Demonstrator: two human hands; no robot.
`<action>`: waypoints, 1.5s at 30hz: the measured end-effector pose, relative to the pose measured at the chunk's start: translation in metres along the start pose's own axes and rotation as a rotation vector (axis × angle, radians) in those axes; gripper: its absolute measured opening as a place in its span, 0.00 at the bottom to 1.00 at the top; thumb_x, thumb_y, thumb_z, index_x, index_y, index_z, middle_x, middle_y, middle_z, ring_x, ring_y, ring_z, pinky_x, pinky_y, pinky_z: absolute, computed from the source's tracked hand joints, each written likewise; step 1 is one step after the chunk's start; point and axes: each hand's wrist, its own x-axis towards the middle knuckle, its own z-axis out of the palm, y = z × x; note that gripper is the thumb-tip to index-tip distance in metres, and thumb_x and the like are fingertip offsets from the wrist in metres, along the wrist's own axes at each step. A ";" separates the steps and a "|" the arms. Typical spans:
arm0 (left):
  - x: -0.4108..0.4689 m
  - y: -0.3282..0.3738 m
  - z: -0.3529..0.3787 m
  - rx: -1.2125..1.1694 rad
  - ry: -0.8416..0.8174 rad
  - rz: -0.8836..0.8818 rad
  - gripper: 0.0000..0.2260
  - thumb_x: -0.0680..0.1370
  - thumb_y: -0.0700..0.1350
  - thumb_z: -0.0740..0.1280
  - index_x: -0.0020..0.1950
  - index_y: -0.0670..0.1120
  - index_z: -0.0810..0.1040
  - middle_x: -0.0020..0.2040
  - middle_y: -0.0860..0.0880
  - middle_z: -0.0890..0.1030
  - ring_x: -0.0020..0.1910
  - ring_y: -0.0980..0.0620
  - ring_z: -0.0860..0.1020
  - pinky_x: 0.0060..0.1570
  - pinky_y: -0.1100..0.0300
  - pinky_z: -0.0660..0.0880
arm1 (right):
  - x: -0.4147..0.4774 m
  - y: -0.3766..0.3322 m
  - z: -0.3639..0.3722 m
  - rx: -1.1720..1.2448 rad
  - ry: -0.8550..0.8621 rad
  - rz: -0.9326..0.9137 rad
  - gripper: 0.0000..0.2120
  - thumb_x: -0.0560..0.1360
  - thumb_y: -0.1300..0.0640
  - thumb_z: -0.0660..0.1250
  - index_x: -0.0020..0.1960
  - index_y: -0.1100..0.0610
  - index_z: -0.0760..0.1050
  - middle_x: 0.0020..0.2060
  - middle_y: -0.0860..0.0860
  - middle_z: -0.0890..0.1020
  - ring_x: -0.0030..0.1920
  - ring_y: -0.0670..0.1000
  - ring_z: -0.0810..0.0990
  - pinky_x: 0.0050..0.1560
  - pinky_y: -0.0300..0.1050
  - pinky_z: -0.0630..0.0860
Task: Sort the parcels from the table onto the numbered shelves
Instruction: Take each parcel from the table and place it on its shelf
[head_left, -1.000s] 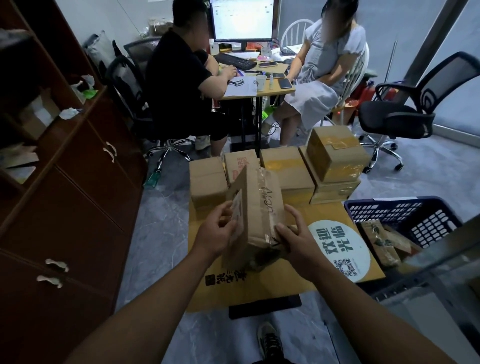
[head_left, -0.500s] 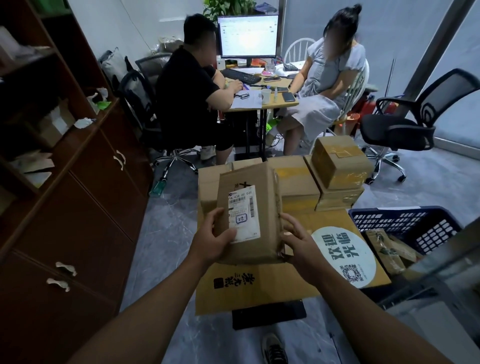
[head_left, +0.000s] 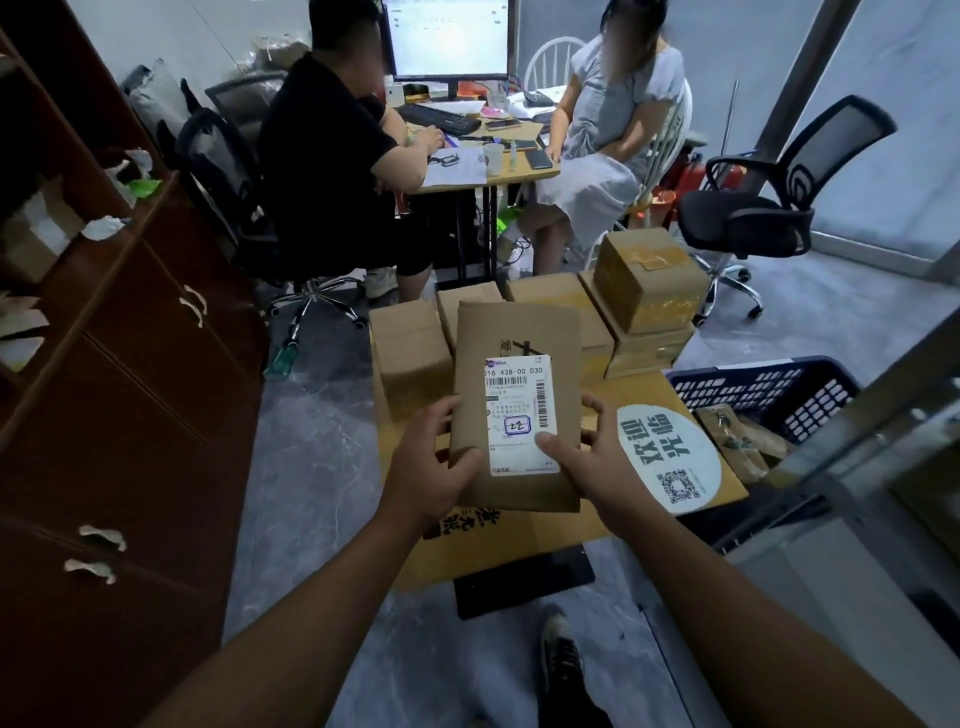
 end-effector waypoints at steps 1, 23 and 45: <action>-0.001 0.001 0.004 0.007 -0.017 0.006 0.26 0.74 0.44 0.71 0.70 0.55 0.68 0.64 0.56 0.70 0.60 0.59 0.72 0.45 0.73 0.72 | -0.004 0.002 -0.003 -0.014 0.037 -0.010 0.33 0.71 0.49 0.78 0.67 0.37 0.62 0.57 0.49 0.81 0.57 0.51 0.82 0.55 0.56 0.82; -0.079 0.108 0.155 -0.192 -0.618 0.287 0.22 0.78 0.41 0.68 0.70 0.56 0.69 0.66 0.56 0.73 0.63 0.60 0.73 0.59 0.60 0.74 | -0.220 0.049 -0.143 0.136 0.816 -0.033 0.35 0.71 0.54 0.78 0.69 0.40 0.62 0.60 0.46 0.79 0.55 0.48 0.81 0.58 0.57 0.81; -0.220 0.148 0.140 0.745 -1.044 0.766 0.23 0.78 0.51 0.65 0.72 0.48 0.69 0.67 0.46 0.72 0.64 0.45 0.73 0.60 0.51 0.74 | -0.473 0.117 -0.057 0.172 1.250 0.008 0.34 0.72 0.51 0.77 0.69 0.37 0.60 0.60 0.44 0.76 0.58 0.50 0.80 0.56 0.55 0.81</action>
